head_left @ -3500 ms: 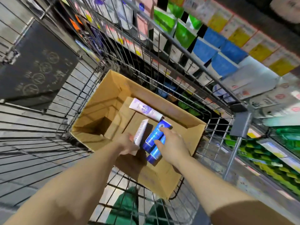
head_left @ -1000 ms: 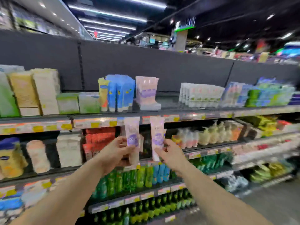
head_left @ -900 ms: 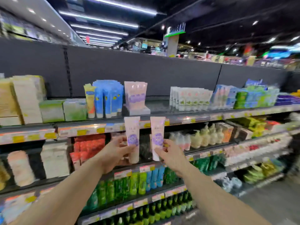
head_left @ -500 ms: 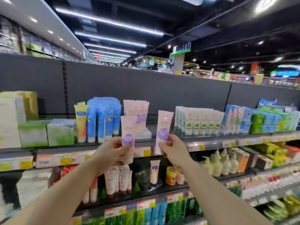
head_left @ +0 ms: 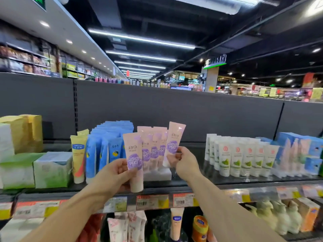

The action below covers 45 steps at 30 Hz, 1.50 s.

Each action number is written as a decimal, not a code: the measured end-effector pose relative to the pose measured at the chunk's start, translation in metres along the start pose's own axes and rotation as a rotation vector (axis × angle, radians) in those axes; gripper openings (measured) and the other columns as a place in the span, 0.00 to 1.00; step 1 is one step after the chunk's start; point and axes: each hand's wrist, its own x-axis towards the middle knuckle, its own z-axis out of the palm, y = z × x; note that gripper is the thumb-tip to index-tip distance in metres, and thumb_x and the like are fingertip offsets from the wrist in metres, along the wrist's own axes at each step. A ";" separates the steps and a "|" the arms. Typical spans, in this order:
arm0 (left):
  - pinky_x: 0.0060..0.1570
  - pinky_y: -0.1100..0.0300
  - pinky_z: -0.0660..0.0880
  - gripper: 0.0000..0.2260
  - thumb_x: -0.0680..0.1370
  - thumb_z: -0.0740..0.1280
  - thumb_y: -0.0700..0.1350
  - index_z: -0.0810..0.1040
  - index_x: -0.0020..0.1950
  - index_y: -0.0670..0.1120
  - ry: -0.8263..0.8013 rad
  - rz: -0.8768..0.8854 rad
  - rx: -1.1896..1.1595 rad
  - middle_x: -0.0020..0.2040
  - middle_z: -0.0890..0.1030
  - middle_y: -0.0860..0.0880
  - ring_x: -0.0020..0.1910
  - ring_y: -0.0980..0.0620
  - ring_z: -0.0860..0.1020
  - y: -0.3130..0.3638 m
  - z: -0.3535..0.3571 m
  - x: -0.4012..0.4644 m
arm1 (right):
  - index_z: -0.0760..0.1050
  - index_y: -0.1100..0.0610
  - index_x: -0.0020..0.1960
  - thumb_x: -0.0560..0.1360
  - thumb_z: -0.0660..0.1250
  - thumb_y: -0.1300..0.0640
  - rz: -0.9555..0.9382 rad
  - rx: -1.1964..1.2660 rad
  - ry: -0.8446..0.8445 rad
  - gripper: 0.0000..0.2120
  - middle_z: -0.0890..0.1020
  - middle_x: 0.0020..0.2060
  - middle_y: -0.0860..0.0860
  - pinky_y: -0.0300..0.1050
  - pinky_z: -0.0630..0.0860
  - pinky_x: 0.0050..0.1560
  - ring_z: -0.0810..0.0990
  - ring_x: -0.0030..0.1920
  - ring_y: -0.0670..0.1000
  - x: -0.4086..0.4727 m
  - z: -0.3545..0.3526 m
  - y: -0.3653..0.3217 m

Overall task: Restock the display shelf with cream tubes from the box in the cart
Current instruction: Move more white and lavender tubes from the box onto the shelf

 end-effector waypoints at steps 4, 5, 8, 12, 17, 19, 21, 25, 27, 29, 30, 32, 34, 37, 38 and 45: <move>0.41 0.51 0.82 0.14 0.74 0.71 0.44 0.78 0.57 0.41 0.074 -0.039 -0.076 0.46 0.85 0.43 0.42 0.49 0.84 -0.002 0.011 0.004 | 0.73 0.43 0.48 0.75 0.70 0.51 -0.017 -0.076 -0.050 0.07 0.81 0.43 0.42 0.49 0.79 0.53 0.80 0.46 0.46 0.019 0.013 0.017; 0.39 0.53 0.82 0.14 0.74 0.71 0.44 0.78 0.57 0.41 0.081 -0.046 -0.078 0.45 0.85 0.43 0.41 0.49 0.84 -0.003 0.014 0.003 | 0.72 0.42 0.47 0.74 0.70 0.48 -0.024 -0.103 -0.055 0.07 0.81 0.43 0.41 0.51 0.79 0.55 0.80 0.47 0.46 0.023 0.016 0.021; 0.39 0.55 0.82 0.10 0.76 0.69 0.42 0.78 0.56 0.41 0.100 -0.048 -0.074 0.44 0.85 0.44 0.41 0.49 0.84 -0.005 0.021 0.001 | 0.72 0.41 0.51 0.73 0.69 0.42 -0.063 -0.205 -0.071 0.10 0.81 0.46 0.41 0.53 0.78 0.56 0.80 0.47 0.46 0.027 0.020 0.024; 0.47 0.53 0.82 0.11 0.76 0.68 0.43 0.78 0.58 0.42 0.109 -0.055 -0.047 0.49 0.85 0.44 0.48 0.45 0.84 -0.007 0.024 -0.001 | 0.72 0.44 0.54 0.73 0.69 0.43 -0.098 -0.222 -0.104 0.12 0.81 0.47 0.41 0.55 0.77 0.57 0.80 0.48 0.46 0.028 0.015 0.023; 0.49 0.52 0.81 0.12 0.77 0.67 0.44 0.77 0.60 0.44 0.120 -0.046 -0.034 0.50 0.85 0.46 0.49 0.47 0.84 -0.007 0.028 -0.001 | 0.71 0.40 0.50 0.72 0.69 0.40 -0.082 -0.246 -0.150 0.11 0.81 0.46 0.41 0.56 0.75 0.58 0.80 0.48 0.46 0.029 0.020 0.028; 0.49 0.51 0.81 0.12 0.77 0.67 0.44 0.77 0.60 0.44 0.122 -0.047 -0.042 0.50 0.85 0.46 0.49 0.47 0.84 -0.007 0.028 0.000 | 0.70 0.42 0.50 0.73 0.68 0.40 -0.030 -0.306 -0.169 0.11 0.81 0.46 0.42 0.55 0.73 0.60 0.80 0.49 0.49 0.029 0.021 0.028; 0.50 0.50 0.81 0.12 0.77 0.67 0.44 0.77 0.60 0.44 0.121 -0.046 -0.044 0.51 0.85 0.46 0.49 0.46 0.84 -0.006 0.028 0.002 | 0.70 0.43 0.51 0.74 0.67 0.40 0.010 -0.348 -0.161 0.11 0.81 0.47 0.44 0.52 0.70 0.60 0.79 0.51 0.51 0.029 0.019 0.027; 0.50 0.48 0.80 0.13 0.76 0.69 0.44 0.77 0.61 0.45 0.132 -0.040 -0.027 0.51 0.85 0.46 0.49 0.46 0.84 -0.006 0.028 0.002 | 0.70 0.44 0.58 0.73 0.70 0.44 0.010 -0.333 -0.126 0.16 0.81 0.47 0.44 0.55 0.73 0.59 0.79 0.51 0.50 0.023 0.016 0.028; 0.50 0.50 0.81 0.14 0.76 0.69 0.44 0.77 0.61 0.45 0.134 -0.032 -0.016 0.50 0.85 0.46 0.49 0.47 0.84 -0.004 0.030 0.003 | 0.70 0.48 0.58 0.74 0.71 0.50 -0.064 -0.231 0.020 0.15 0.79 0.45 0.44 0.53 0.75 0.57 0.78 0.48 0.48 0.013 0.012 0.024; 0.52 0.49 0.80 0.14 0.76 0.70 0.44 0.77 0.60 0.45 0.144 -0.022 -0.012 0.50 0.85 0.46 0.49 0.48 0.84 -0.002 0.032 0.006 | 0.71 0.50 0.51 0.74 0.71 0.50 -0.198 -0.063 0.082 0.10 0.78 0.42 0.44 0.47 0.77 0.49 0.77 0.43 0.46 0.000 0.004 0.015; 0.53 0.48 0.80 0.14 0.75 0.70 0.44 0.77 0.60 0.45 0.149 -0.016 -0.006 0.50 0.85 0.46 0.49 0.48 0.84 0.000 0.033 0.008 | 0.72 0.49 0.50 0.74 0.71 0.49 -0.245 -0.013 -0.003 0.10 0.78 0.41 0.44 0.43 0.76 0.45 0.78 0.42 0.45 -0.007 0.001 0.010; 0.52 0.47 0.80 0.13 0.75 0.71 0.44 0.77 0.59 0.46 0.149 -0.002 -0.018 0.48 0.85 0.46 0.48 0.48 0.84 0.003 0.037 0.010 | 0.73 0.47 0.53 0.72 0.72 0.47 -0.265 -0.058 -0.303 0.13 0.79 0.45 0.43 0.35 0.74 0.43 0.78 0.45 0.43 -0.023 0.000 0.001; 0.52 0.48 0.80 0.13 0.74 0.71 0.43 0.77 0.59 0.46 0.115 0.018 -0.041 0.48 0.85 0.45 0.47 0.46 0.84 0.007 0.041 0.011 | 0.73 0.45 0.55 0.70 0.74 0.47 -0.263 -0.115 -0.418 0.16 0.79 0.46 0.42 0.32 0.73 0.42 0.78 0.46 0.42 -0.033 0.006 -0.003; 0.52 0.48 0.80 0.13 0.74 0.71 0.43 0.78 0.58 0.48 0.095 0.040 -0.019 0.47 0.85 0.45 0.48 0.45 0.84 0.011 0.043 0.013 | 0.74 0.46 0.52 0.71 0.74 0.48 -0.233 -0.051 -0.313 0.14 0.81 0.42 0.43 0.31 0.73 0.39 0.79 0.43 0.41 -0.035 0.013 -0.010; 0.53 0.47 0.80 0.13 0.74 0.71 0.43 0.78 0.58 0.48 0.098 0.044 0.005 0.47 0.85 0.45 0.49 0.45 0.84 0.012 0.042 0.014 | 0.74 0.46 0.52 0.71 0.73 0.48 -0.228 -0.057 -0.302 0.12 0.81 0.42 0.43 0.30 0.73 0.38 0.79 0.43 0.40 -0.035 0.014 -0.011; 0.51 0.64 0.76 0.08 0.75 0.71 0.48 0.76 0.52 0.55 0.248 0.144 0.484 0.47 0.82 0.55 0.48 0.60 0.80 -0.006 0.022 0.017 | 0.72 0.44 0.49 0.73 0.72 0.47 -0.171 -0.153 -0.021 0.09 0.77 0.40 0.36 0.31 0.72 0.43 0.78 0.43 0.39 -0.025 0.028 0.001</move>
